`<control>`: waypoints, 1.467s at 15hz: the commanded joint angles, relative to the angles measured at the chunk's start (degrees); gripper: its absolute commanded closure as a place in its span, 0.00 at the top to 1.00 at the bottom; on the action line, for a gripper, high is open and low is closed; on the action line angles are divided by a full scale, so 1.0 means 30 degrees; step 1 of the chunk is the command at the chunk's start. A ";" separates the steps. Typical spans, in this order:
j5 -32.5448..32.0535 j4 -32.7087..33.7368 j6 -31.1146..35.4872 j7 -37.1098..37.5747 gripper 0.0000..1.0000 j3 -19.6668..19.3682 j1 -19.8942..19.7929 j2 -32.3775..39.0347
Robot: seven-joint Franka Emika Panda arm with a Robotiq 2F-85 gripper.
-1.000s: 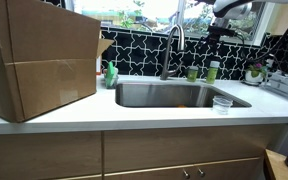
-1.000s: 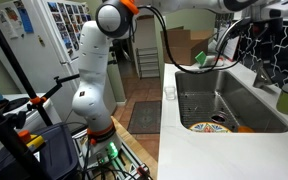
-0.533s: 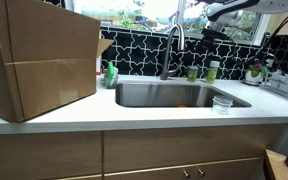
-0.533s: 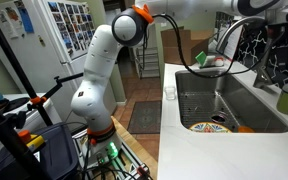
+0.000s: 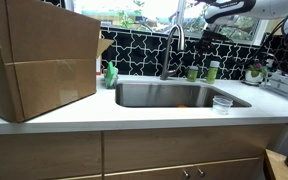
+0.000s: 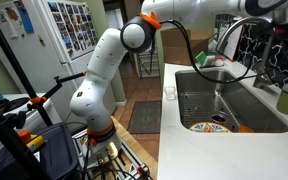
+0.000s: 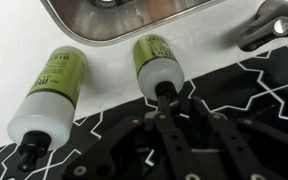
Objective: Push the pump on the soap bottle once
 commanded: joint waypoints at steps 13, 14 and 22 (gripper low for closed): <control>0.0500 0.5594 -0.1007 0.0633 0.00 0.2307 -0.2335 0.3833; 0.0619 0.5216 -0.0813 0.0558 0.00 0.2127 -0.2184 0.3708; 0.1083 0.6219 -0.1554 0.1514 0.00 0.2707 -0.2741 0.4276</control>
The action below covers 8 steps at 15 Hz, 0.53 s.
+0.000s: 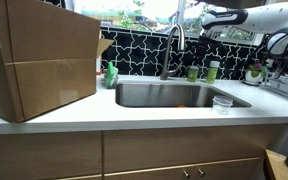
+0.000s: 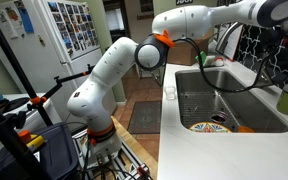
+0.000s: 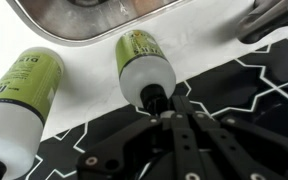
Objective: Push the pump on the soap bottle once
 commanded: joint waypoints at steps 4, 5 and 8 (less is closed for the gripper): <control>0.1950 0.1180 0.0341 0.0812 0.00 0.0820 -0.0942 0.0156; 0.2013 0.1313 0.0279 0.0870 0.00 0.0786 -0.0975 0.0175; 0.1540 0.1529 -0.0366 0.1456 0.00 0.0358 -0.0903 0.0221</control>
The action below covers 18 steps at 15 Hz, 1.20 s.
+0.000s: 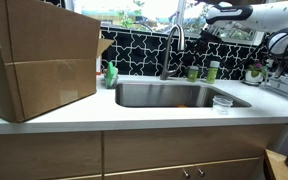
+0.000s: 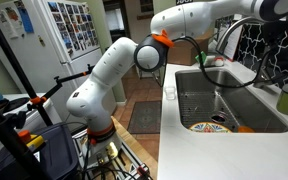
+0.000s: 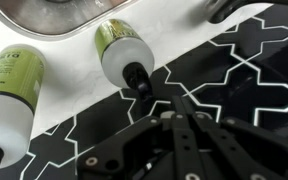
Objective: Push the pump on the soap bottle once
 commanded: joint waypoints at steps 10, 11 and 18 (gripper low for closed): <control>-0.0464 0.0506 -0.0962 0.0940 0.00 -0.0651 -0.0139 0.0412; -0.0446 0.0494 -0.0969 0.0908 0.00 -0.0694 -0.0137 0.0423; -0.0379 0.0488 -0.1051 0.0815 0.00 -0.0728 -0.0050 0.0656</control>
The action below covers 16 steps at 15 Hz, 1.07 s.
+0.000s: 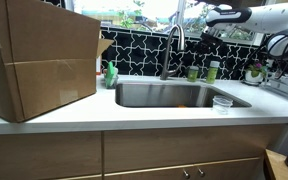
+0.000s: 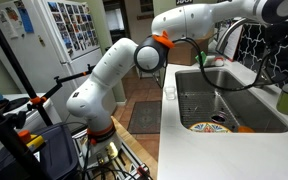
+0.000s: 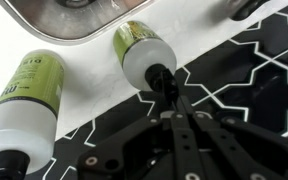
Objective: Push the pump on the soap bottle once
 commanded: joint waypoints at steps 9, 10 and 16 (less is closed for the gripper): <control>-0.1330 0.2476 -0.1835 0.0638 0.00 0.0417 -0.0335 0.1547; -0.1413 0.2699 -0.1973 0.0708 0.00 0.0461 -0.0372 0.1693; -0.1291 0.3841 -0.2031 0.1184 0.00 0.1115 -0.0662 0.2497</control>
